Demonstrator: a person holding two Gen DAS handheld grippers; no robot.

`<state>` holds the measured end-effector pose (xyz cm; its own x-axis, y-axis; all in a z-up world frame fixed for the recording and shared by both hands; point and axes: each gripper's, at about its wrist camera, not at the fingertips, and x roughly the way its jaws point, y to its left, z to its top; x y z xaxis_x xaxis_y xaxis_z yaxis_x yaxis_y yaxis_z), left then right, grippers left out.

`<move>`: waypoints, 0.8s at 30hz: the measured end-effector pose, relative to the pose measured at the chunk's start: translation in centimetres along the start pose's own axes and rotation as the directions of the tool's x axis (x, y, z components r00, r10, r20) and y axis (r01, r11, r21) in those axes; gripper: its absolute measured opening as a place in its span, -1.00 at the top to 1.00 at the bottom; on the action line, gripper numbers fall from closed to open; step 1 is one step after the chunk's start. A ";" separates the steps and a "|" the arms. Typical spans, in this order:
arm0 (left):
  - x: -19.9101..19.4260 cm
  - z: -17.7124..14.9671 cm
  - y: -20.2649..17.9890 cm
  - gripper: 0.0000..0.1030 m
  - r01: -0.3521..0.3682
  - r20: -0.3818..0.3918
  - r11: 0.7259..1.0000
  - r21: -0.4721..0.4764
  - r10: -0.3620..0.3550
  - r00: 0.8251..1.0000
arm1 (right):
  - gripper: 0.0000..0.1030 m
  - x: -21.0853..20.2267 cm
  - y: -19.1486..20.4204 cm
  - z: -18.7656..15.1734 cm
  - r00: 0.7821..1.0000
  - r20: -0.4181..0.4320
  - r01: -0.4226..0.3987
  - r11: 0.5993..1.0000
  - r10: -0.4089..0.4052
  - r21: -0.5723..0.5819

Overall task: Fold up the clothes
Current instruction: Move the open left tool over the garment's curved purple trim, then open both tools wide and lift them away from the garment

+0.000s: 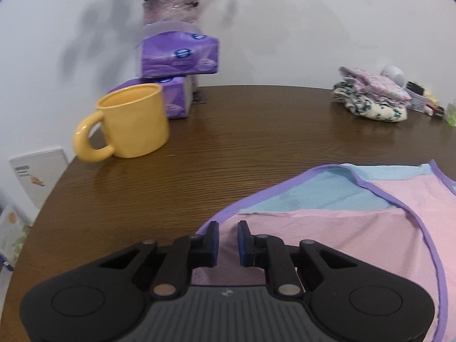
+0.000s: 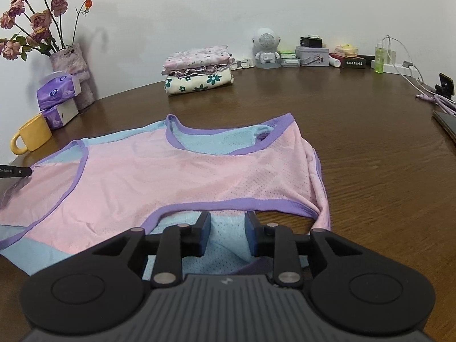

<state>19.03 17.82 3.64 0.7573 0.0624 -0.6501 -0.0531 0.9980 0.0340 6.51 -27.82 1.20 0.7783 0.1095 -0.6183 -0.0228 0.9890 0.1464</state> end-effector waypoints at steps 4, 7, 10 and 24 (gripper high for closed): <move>-0.7 -0.6 0.4 0.75 -0.051 0.006 0.998 -0.027 0.051 0.999 | 0.49 0.4 0.3 0.3 1.000 0.002 -0.022 1.000 0.022 -0.021; -1.3 -1.1 1.0 0.75 -0.069 0.010 0.996 -0.051 0.070 0.997 | 0.49 0.4 0.4 0.4 0.999 0.006 -0.037 0.999 0.037 -0.037; -1.9 -1.6 1.2 0.75 -0.088 0.012 0.995 -0.057 0.089 0.996 | 0.46 0.1 0.0 0.2 0.999 0.010 -0.036 0.999 0.037 -0.036; -6.5 -4.2 -0.3 0.74 -0.007 0.022 0.996 -0.092 0.009 1.000 | 0.46 -3.1 -2.2 -1.5 0.998 0.045 -0.041 0.999 0.041 0.008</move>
<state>11.37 17.09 4.65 0.7709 0.0719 -0.6329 -0.1181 0.9925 -0.0310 3.23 -30.17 1.61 0.8039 0.1454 -0.5767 -0.0498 0.9827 0.1784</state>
